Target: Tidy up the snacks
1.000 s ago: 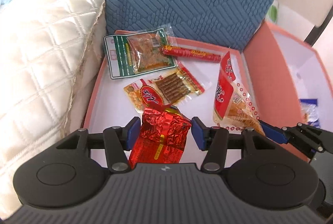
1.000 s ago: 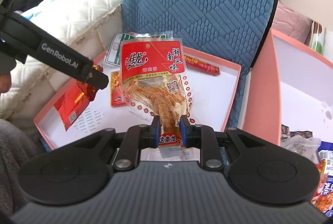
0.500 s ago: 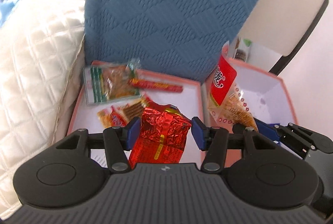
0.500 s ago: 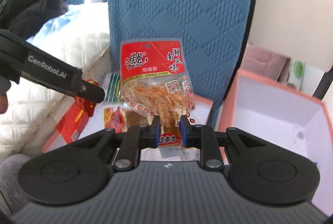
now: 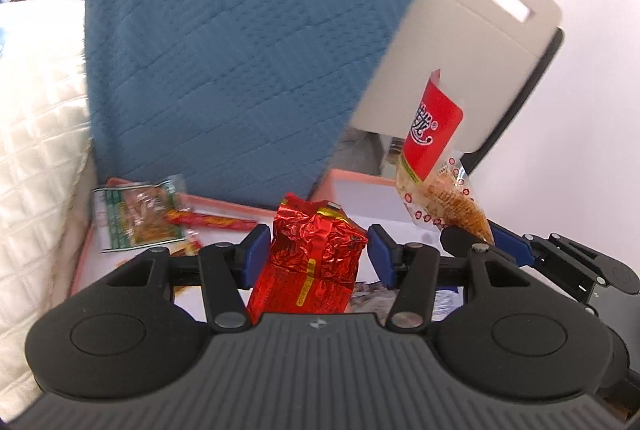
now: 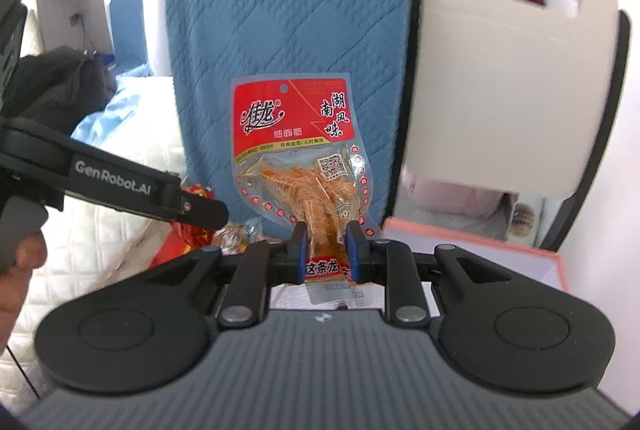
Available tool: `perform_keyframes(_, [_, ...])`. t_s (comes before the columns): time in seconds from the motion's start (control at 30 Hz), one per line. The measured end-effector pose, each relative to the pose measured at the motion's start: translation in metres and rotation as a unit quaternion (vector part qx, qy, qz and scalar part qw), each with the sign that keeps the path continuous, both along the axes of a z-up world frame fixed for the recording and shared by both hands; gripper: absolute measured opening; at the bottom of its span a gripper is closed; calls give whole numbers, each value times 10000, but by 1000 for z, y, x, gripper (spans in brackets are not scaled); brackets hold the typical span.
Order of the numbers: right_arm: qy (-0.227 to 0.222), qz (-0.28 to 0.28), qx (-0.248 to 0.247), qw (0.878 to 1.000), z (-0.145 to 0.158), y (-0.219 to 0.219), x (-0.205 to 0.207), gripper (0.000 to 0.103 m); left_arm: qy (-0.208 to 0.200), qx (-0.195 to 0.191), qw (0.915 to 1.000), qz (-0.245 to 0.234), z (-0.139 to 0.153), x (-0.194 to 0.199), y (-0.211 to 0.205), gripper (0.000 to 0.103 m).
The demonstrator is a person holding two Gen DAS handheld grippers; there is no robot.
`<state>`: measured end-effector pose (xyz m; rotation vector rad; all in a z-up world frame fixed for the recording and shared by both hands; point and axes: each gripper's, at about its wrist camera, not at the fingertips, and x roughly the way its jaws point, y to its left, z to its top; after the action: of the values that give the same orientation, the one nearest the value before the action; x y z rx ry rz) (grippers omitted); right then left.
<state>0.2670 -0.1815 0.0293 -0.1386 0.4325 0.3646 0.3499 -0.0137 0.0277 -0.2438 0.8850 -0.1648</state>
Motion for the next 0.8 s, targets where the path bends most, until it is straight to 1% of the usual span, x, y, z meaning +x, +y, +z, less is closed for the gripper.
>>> perform_keyframes(0.1, [-69,-110,-79,9999,2,-18,0,23,48,-7,9999,-103,-4,4,-27,60])
perform_keyframes(0.23, [-6,-348,-215,9992,-13,-48,2,23,211,-22,9994,-274,-19,11,-62,60])
perform_keyframes(0.53, [354,-921,-377,9944,-67,-114,7,24,602,-1,9945,-860,-67,19,-151,60])
perform_keyframes(0.67, [579,-1093,-343,9917,-89,-136,10,24,820,43,9914,-1016,-94,23,-177,60])
perform_keyframes(0.73, [706,-1142,-345,9903,-102,-144,13,24,952,30,9893,-1104,-108,24,-184,60])
perform_keyframes(0.8, [835,-1195,-329,9888,-113,-151,17,24,1043,95,9875,-1177,-119,24,-190,60])
